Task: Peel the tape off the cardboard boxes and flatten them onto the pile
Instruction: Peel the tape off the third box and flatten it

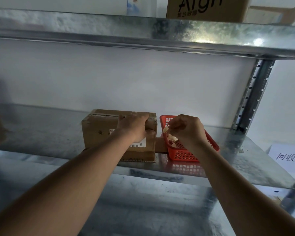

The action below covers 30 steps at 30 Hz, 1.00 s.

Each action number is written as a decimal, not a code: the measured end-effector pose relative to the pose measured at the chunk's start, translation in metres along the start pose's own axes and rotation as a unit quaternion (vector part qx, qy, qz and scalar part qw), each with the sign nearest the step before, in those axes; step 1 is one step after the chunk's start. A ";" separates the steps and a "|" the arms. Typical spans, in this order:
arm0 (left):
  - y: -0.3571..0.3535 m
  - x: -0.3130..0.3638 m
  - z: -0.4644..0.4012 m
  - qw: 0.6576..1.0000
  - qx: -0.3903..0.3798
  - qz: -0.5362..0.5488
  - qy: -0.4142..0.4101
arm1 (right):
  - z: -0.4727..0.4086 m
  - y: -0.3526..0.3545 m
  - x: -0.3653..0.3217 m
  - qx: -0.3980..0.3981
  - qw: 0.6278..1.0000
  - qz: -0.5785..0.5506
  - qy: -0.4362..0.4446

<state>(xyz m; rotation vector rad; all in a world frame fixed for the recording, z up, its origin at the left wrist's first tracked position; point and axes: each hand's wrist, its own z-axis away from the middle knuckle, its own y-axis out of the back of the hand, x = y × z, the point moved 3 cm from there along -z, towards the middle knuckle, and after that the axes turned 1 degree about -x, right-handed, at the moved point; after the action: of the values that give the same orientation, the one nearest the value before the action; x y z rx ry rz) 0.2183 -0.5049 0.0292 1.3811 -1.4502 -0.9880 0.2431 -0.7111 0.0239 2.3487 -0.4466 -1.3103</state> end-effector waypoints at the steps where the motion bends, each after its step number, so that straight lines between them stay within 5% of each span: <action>1: 0.000 0.001 0.000 1.000 -0.001 0.001 0.001 | 0.001 0.000 0.000 -0.006 1.000 0.008 0.000; 6: -0.002 -0.001 0.000 1.000 -0.001 0.004 0.006 | 0.006 0.000 0.006 0.011 0.999 0.045 -0.006; 14: -0.001 0.000 -0.002 1.000 -0.008 0.007 0.011 | 0.010 0.002 0.018 0.013 0.991 -0.090 -0.095; 20: -0.002 0.001 -0.003 1.000 -0.014 -0.001 0.014 | 0.009 0.003 0.021 -0.011 0.949 -0.250 -0.194; 30: 0.000 0.003 -0.003 0.999 -0.035 -0.003 0.021 | 0.008 0.003 0.021 -0.016 0.904 -0.386 -0.181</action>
<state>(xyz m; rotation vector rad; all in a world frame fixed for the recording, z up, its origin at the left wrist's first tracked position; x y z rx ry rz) 0.2212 -0.5083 0.0299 1.3488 -1.3684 -0.9995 0.2464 -0.7254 0.0060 2.3294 0.4764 -2.0870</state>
